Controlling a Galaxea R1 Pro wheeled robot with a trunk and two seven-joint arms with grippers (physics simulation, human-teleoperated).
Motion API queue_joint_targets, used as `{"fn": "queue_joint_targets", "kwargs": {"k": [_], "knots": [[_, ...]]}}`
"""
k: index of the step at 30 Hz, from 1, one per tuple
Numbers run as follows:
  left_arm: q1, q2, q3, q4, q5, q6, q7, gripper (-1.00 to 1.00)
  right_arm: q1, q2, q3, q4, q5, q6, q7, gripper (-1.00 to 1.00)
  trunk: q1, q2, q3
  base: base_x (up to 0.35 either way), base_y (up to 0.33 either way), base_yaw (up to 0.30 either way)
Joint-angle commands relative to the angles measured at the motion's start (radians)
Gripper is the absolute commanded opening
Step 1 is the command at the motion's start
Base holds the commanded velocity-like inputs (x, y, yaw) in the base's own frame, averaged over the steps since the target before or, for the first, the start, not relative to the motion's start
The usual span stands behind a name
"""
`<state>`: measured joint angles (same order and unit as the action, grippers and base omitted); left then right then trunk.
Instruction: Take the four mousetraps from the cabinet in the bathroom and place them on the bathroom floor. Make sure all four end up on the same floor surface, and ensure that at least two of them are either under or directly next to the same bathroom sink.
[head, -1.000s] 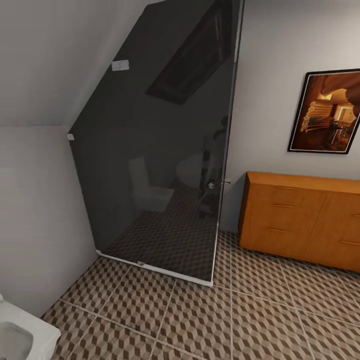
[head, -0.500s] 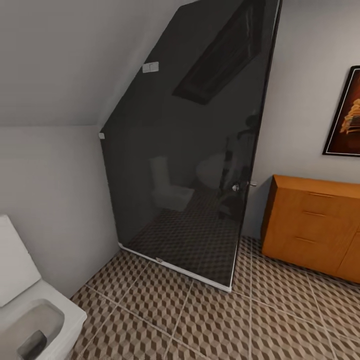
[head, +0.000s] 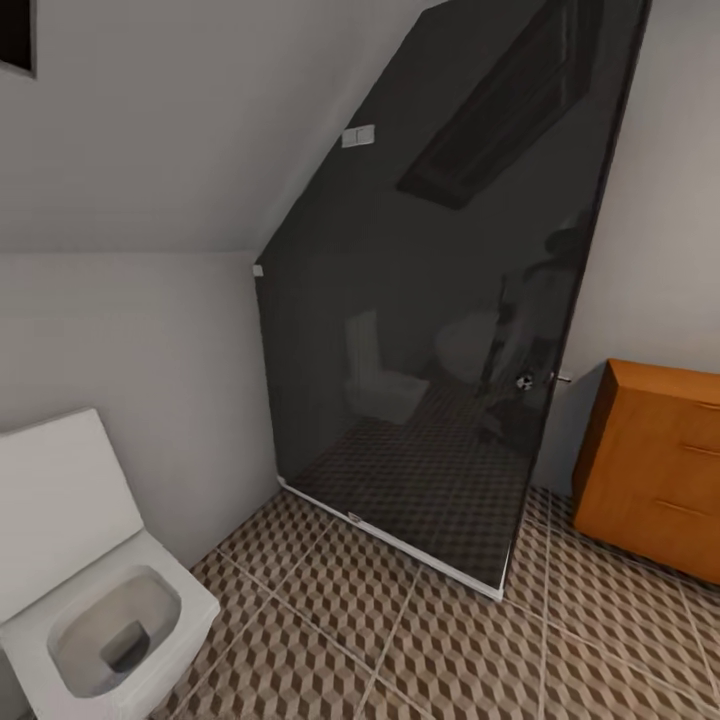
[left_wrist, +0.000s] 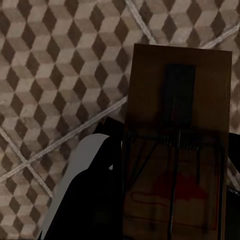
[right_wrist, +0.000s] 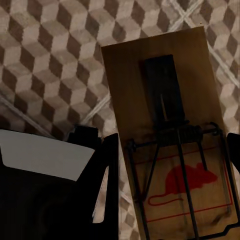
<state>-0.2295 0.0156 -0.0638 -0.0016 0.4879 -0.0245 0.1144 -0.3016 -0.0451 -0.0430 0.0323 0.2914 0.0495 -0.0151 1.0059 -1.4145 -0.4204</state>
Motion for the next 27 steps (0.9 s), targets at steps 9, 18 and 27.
{"fn": "queue_joint_targets", "kwargs": {"k": [9,18,27], "knots": [[-0.001,0.000,-0.007,0.000,0.005,-0.002,0.007,-1.00,0.036,0.003,-0.007,0.002,-0.006,-0.077,0.014,-1.00,0.000,-0.001,-0.001,0.000,0.000,0.287],[-0.001,0.000,-0.007,0.000,0.005,-0.002,0.007,-1.00,0.039,-0.006,-0.009,0.001,-0.019,-0.087,0.067,-1.00,0.000,-0.001,-0.001,0.000,0.000,0.287],[-0.001,0.000,-0.007,0.000,0.005,-0.002,0.007,-1.00,0.039,-0.008,-0.009,0.001,-0.020,-0.088,0.071,-1.00,0.000,-0.001,-0.001,0.000,0.000,0.287]]}}
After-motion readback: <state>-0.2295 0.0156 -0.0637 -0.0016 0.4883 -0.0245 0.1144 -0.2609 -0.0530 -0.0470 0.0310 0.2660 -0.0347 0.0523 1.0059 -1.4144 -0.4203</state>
